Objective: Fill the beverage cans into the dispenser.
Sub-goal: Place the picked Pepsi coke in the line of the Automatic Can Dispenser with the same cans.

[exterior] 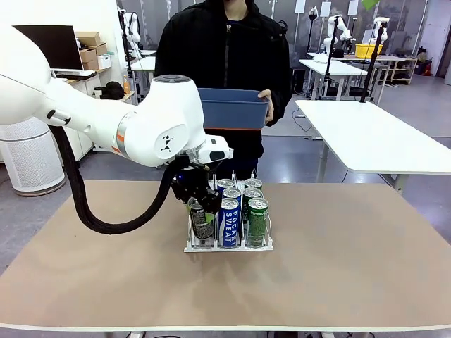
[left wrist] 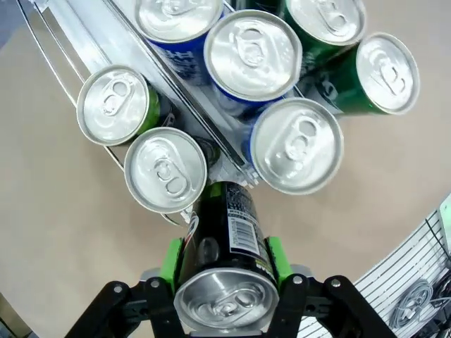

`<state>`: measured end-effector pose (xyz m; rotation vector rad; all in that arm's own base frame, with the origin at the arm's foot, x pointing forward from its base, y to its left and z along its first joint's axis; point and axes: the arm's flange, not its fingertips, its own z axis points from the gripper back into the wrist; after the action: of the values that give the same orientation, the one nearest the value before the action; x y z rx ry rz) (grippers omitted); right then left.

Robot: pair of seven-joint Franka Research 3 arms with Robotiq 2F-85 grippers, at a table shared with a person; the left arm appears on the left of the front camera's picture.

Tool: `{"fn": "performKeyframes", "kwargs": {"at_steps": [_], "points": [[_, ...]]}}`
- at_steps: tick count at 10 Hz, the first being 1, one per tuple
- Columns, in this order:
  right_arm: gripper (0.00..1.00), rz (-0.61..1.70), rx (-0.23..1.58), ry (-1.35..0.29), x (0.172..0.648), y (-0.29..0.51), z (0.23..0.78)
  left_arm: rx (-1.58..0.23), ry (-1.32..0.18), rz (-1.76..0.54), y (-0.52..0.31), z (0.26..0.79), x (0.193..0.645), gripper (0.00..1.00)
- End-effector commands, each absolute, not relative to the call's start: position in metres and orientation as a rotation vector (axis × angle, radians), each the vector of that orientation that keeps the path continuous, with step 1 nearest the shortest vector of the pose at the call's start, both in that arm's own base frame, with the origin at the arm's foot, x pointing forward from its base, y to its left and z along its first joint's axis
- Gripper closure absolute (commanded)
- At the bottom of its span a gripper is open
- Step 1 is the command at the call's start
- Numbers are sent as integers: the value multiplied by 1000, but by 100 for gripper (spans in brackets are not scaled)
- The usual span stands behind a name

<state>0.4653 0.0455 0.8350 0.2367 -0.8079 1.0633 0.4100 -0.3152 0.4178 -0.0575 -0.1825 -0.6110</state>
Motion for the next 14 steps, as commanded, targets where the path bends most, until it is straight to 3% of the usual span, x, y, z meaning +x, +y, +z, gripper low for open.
{"fn": "performKeyframes", "kwargs": {"at_steps": [1, 8, 14], "points": [[0, 1066, 226, -801, 464, 46, 834, -15, -249, -560, -308, 411, 428, 42], [0, 1066, 226, -801, 464, 46, 834, -53, -287, -530, -304, 414, 451, 42], [0, 1066, 226, -801, 464, 46, 834, -106, -188, -590, -315, 388, 456, 42]]}}
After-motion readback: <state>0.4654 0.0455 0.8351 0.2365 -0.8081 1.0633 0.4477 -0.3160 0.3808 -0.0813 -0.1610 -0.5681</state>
